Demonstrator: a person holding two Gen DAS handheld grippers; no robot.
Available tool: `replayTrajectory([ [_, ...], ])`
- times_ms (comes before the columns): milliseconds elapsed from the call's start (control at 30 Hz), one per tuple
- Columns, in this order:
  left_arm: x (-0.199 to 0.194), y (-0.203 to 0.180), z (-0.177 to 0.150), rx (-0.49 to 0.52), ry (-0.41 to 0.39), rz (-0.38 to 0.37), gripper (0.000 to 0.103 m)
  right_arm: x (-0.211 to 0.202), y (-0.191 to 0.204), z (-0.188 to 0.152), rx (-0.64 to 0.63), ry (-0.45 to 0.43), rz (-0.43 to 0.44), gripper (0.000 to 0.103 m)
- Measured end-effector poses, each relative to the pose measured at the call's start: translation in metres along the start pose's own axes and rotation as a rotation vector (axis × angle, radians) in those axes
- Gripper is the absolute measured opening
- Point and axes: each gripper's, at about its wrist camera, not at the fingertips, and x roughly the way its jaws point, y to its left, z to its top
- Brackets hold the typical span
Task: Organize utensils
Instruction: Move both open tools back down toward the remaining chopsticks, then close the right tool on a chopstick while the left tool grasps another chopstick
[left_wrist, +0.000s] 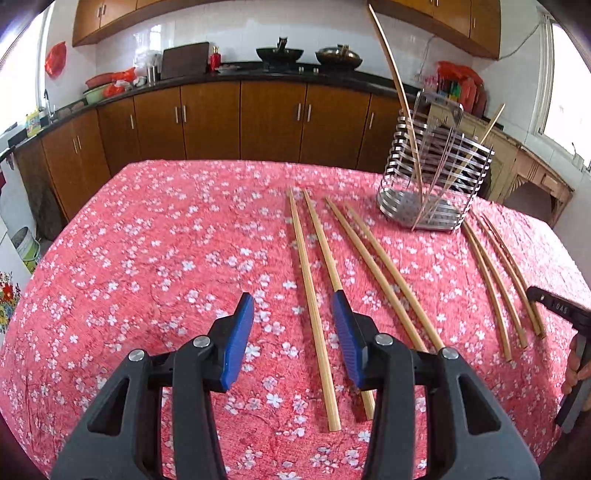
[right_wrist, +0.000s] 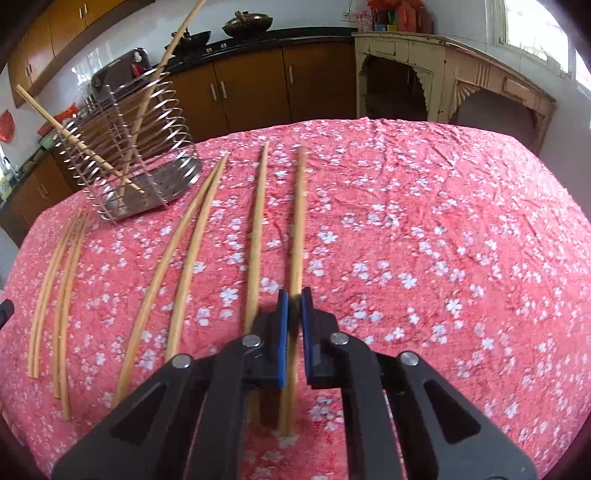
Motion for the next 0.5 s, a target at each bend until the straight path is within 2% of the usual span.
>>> replayTrajectory([
  [100,0.008,0.000,-0.005,0.000,0.042,-0.004,0.044,0.006,-0.022,0.013,0.067,-0.007,-0.067,0.008],
  [233,0.019,-0.005,-0.009,0.020,0.098,0.007,0.040,0.010,-0.041,0.020,0.114,-0.013,-0.079,0.008],
  [333,0.029,-0.010,-0.010,0.051,0.134,0.019,0.028,0.011,-0.041,0.022,0.096,-0.016,-0.090,0.008],
  [400,0.034,-0.014,-0.006,0.079,0.144,0.042,0.012,0.013,-0.041,0.023,0.084,-0.018,-0.099,0.008],
  [500,0.045,-0.007,0.004,0.084,0.141,0.084,0.008,0.017,-0.044,0.027,0.090,-0.021,-0.107,0.008],
])
